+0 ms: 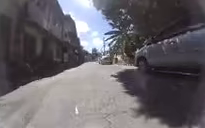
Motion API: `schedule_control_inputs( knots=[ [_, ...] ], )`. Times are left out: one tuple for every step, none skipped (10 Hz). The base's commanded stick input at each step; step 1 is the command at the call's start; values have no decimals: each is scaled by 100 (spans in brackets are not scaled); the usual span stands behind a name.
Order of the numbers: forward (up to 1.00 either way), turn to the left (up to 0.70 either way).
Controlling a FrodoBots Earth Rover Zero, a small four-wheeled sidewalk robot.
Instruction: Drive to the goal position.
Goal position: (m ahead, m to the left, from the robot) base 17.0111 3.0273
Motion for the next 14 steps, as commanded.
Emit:
schedule_control_inputs(
  knots=[
    [100,4],
    [100,11],
    [100,7],
    [100,3],
    [100,4],
    [100,1],
    [100,4],
    [100,0],
    [100,0],
    [100,7],
    [100,0],
    [100,0],
    [100,0],
    [100,11]
  ],
)
